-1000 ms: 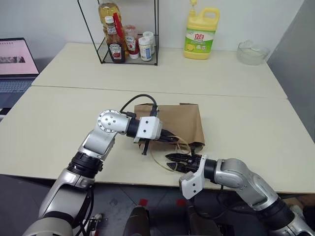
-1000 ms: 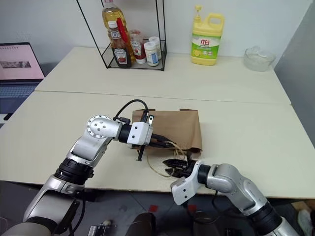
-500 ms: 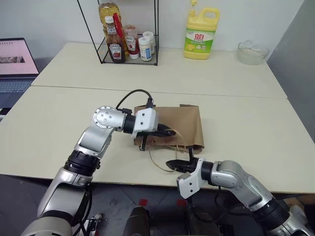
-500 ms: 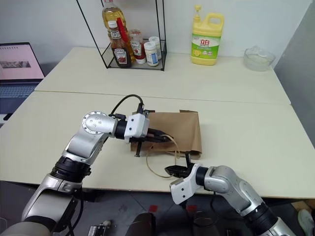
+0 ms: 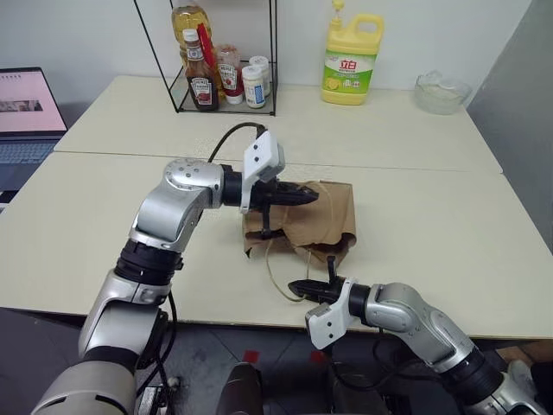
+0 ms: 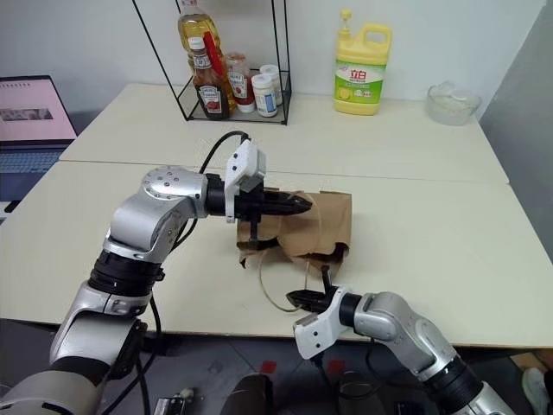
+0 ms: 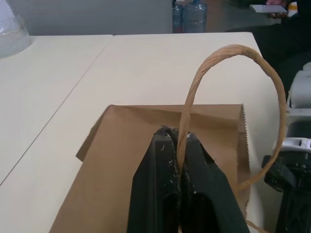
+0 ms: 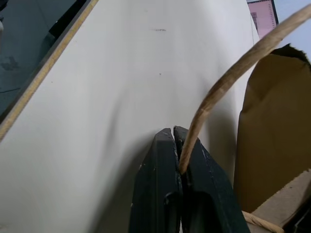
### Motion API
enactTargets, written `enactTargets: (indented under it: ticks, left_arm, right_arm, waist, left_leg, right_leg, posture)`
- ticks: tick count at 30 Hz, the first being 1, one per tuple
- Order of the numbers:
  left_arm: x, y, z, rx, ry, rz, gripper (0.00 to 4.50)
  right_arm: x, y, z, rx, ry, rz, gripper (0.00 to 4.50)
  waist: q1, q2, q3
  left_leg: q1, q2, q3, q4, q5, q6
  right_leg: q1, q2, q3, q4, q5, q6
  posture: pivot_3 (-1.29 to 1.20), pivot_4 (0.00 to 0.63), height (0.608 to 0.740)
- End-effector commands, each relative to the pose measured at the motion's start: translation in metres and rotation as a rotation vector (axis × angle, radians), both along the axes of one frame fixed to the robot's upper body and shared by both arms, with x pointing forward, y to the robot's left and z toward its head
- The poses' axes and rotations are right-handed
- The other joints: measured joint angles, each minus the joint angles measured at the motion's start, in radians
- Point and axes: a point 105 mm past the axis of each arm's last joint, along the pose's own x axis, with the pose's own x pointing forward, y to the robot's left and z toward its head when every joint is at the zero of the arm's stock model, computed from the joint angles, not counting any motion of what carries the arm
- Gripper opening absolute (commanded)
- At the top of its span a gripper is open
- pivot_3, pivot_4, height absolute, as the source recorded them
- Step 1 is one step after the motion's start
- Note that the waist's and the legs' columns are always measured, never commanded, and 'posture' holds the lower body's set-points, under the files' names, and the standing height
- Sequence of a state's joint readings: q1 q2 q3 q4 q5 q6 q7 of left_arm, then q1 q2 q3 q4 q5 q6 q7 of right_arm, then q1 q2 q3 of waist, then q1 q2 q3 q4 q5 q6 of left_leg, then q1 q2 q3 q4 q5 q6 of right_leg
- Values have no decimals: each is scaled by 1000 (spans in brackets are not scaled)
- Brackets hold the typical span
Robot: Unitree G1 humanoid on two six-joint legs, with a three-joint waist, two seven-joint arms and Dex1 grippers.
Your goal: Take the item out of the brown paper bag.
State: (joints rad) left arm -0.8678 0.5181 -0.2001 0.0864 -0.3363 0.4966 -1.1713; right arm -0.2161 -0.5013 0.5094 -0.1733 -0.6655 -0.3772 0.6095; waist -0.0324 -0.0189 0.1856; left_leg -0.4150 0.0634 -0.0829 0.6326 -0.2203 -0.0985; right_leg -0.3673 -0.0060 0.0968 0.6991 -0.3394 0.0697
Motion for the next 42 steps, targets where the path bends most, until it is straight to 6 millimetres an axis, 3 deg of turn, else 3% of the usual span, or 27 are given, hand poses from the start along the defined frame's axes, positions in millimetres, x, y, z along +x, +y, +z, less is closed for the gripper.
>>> enactTargets:
  ticks: [1,27,34,42]
  left_arm:
    - [4,1,33,-59,-98,12,0]
    - [19,-2,57,-102,-108,63,0]
    - [14,-4,67,-172,-54,34,0]
    - [12,-1,64,-169,-40,25,0]
  right_arm:
    - [-8,-5,-25,-85,67,-3,19]
    - [-12,-5,-29,-133,88,18,19]
    - [3,-18,-8,-95,3,-31,19]
    - [4,-31,8,-32,0,-60,19]
  waist:
    - [0,0,0]
    - [0,0,-1]
    - [1,0,-1]
    - [2,0,-1]
  left_leg:
    - [0,0,0,0,0,0]
    - [0,0,0,-1,0,-1]
    - [0,-1,0,-1,0,-1]
    - [0,-2,0,0,0,-1]
  right_leg:
    - [0,0,0,0,0,0]
    - [1,0,0,-1,0,0]
    - [0,-1,0,-1,0,0]
    - [1,-2,0,-1,0,0]
  posture:
    - [0,150,740]
    - [0,150,740]
    - [0,150,740]
    - [0,150,740]
